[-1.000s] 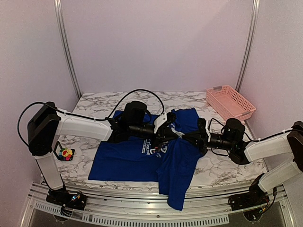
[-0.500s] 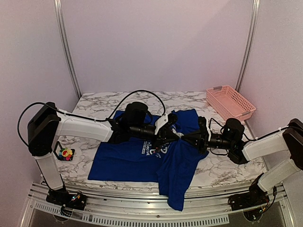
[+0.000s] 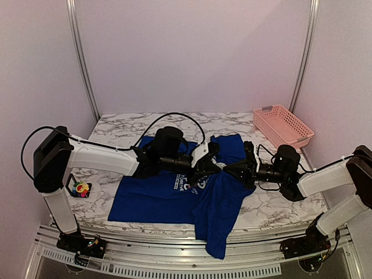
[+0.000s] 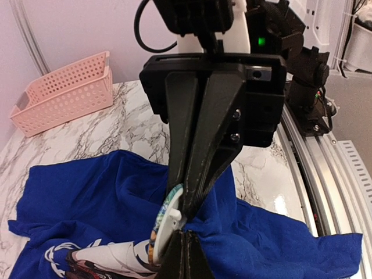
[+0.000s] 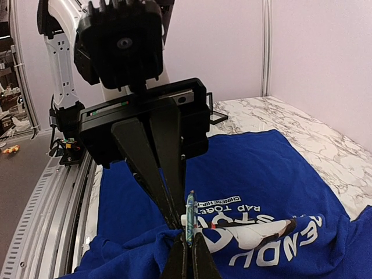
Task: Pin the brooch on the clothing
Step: Pin the brooch onto the flattened clothing.
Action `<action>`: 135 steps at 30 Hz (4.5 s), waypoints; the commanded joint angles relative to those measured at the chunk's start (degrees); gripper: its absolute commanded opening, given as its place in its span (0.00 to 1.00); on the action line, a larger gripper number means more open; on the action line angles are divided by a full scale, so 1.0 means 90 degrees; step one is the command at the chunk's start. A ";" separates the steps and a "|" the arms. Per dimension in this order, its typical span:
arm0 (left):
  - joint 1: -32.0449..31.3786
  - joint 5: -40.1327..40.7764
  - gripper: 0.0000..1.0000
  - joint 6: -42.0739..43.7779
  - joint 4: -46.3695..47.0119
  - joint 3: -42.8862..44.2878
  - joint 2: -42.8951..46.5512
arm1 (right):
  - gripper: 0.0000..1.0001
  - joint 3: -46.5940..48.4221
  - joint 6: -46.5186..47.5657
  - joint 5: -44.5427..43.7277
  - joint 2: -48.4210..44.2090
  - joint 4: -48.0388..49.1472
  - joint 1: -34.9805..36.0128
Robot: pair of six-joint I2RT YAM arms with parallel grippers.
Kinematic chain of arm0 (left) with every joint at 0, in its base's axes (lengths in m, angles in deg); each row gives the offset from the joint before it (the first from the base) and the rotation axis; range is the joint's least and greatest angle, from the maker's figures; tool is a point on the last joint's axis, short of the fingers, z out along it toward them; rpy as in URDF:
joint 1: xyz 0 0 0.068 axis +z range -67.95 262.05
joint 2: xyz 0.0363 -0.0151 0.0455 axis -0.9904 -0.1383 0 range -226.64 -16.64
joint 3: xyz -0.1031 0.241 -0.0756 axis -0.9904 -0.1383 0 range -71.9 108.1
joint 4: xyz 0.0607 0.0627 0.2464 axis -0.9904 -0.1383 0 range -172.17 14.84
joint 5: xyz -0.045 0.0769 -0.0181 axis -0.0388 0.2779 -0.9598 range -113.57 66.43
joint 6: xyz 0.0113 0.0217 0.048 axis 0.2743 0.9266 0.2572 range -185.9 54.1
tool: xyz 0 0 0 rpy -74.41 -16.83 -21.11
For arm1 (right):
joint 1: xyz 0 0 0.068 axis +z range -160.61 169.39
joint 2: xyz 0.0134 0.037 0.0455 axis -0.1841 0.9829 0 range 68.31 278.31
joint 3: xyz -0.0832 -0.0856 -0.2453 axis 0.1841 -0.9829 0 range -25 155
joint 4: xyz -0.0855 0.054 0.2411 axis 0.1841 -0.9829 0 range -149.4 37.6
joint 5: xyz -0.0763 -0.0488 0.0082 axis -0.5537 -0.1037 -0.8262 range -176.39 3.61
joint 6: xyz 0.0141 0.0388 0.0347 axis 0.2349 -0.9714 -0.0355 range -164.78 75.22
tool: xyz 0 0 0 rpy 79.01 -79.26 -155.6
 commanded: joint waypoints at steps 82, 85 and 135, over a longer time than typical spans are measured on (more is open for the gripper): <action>-0.0146 0.1738 0.00 -0.0174 0.0894 -0.0349 0.0707 | 0.00 0.0381 -0.0324 0.1097 0.0673 -0.0359 0.0237; -0.0141 0.1670 0.00 -0.0225 0.0761 -0.0359 0.0731 | 0.00 0.0314 -0.0377 0.0903 0.0647 -0.0259 0.0202; 0.0408 -0.0784 0.25 -0.0866 -0.1408 0.0522 0.0086 | 0.00 0.0471 -0.0550 0.0953 0.0637 -0.0168 -0.0170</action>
